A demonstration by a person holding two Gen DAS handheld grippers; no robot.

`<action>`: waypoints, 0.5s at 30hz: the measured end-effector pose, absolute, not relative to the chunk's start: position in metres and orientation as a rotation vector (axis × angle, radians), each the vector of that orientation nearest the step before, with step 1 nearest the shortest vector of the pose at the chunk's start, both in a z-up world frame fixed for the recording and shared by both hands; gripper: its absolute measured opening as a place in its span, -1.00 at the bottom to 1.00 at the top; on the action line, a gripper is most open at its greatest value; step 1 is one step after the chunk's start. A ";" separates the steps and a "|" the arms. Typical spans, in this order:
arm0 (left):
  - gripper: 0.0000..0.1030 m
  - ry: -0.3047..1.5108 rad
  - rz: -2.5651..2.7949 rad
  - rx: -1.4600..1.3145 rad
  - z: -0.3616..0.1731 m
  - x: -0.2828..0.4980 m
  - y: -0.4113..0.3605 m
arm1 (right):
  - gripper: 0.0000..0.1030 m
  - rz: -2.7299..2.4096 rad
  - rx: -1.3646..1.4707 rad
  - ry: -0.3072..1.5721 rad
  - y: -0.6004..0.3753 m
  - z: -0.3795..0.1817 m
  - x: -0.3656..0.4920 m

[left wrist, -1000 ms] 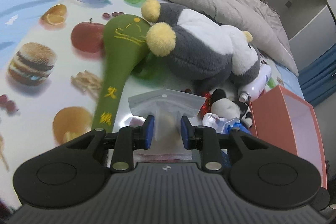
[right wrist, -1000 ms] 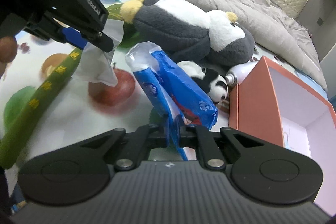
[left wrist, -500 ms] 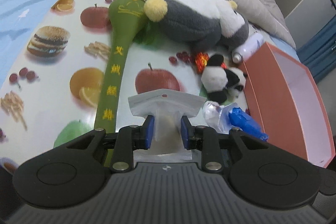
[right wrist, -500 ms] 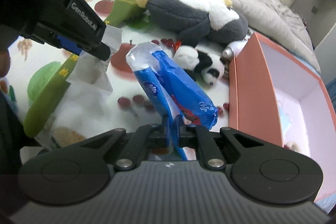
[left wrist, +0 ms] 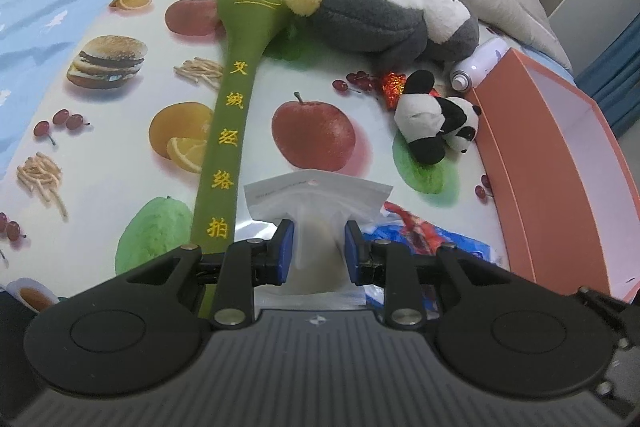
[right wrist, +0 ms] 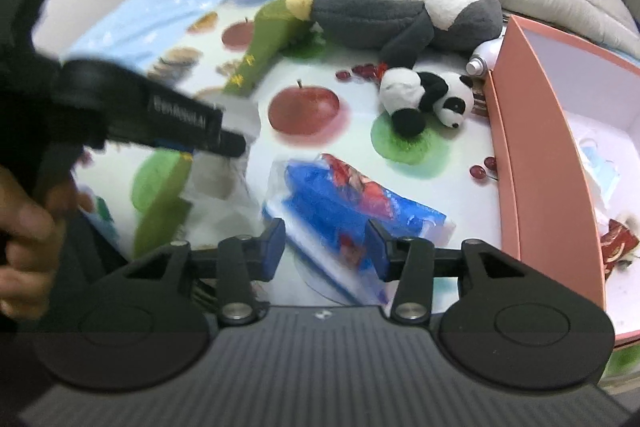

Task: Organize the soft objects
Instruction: 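Lift both bags and carry them over the pink box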

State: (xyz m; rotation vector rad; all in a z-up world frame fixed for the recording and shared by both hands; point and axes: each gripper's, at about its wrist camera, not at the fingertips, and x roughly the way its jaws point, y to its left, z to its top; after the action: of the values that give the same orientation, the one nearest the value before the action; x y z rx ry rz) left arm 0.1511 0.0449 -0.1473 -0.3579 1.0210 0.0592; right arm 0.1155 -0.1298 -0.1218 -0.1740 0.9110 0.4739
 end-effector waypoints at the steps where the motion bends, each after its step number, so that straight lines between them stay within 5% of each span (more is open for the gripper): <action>1: -0.39 1.022 0.060 -0.357 -0.148 0.151 0.045 | -0.09 0.476 -0.159 0.899 -0.132 -0.119 0.116; 15: -0.39 1.034 0.057 -0.343 -0.151 0.149 0.046 | 0.06 0.628 -0.286 0.908 -0.129 -0.135 0.155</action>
State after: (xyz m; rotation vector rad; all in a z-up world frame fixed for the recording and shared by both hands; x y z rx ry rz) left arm 0.1488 0.0457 -0.1509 -0.3432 1.0342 0.0574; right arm 0.1551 -0.1286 -0.1348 -0.2859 0.9082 0.6282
